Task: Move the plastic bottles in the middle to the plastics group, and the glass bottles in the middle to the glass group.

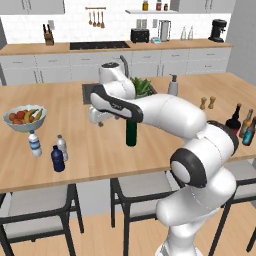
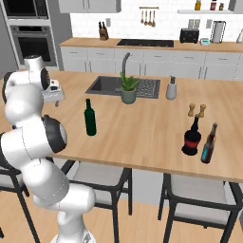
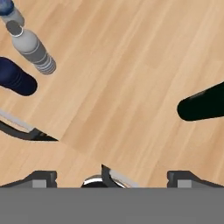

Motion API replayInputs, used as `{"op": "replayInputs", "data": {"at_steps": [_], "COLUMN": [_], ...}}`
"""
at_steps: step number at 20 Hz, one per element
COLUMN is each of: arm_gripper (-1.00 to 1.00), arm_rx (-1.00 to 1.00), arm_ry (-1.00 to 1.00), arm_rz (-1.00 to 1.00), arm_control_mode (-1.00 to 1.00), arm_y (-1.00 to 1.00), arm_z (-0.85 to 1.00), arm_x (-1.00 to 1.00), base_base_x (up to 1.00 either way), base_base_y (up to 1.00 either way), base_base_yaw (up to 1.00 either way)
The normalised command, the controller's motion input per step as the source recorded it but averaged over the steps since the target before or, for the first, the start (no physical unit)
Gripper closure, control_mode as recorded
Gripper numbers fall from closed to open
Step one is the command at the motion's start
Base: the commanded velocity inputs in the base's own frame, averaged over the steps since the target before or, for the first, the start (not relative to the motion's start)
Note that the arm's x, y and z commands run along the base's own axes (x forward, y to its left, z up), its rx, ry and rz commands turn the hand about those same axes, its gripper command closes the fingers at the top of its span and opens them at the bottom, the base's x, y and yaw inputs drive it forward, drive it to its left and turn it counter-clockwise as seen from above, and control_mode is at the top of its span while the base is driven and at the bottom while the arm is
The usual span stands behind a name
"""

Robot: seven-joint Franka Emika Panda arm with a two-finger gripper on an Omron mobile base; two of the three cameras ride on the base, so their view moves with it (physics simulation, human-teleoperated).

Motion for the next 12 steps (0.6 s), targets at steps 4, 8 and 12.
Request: {"op": "replayInputs", "data": {"at_steps": [4, 8, 12], "arm_gripper": [-1.0, -1.0, -1.0], "arm_rx": [0.0, 0.0, 0.0], "arm_ry": [-0.04, -0.02, -0.02], "arm_rz": [-0.18, -0.21, -0.23], "arm_control_mode": [-1.0, -1.0, -1.0], "arm_y": [-0.42, -0.64, -0.64], "arm_z": [0.0, 0.0, 0.0], "arm_x": [0.0, 0.0, 0.12], "base_base_x": [0.0, 0.0, 0.0], "base_base_y": [0.0, 0.0, 0.0], "base_base_yaw": [0.0, 0.0, 0.0]}}
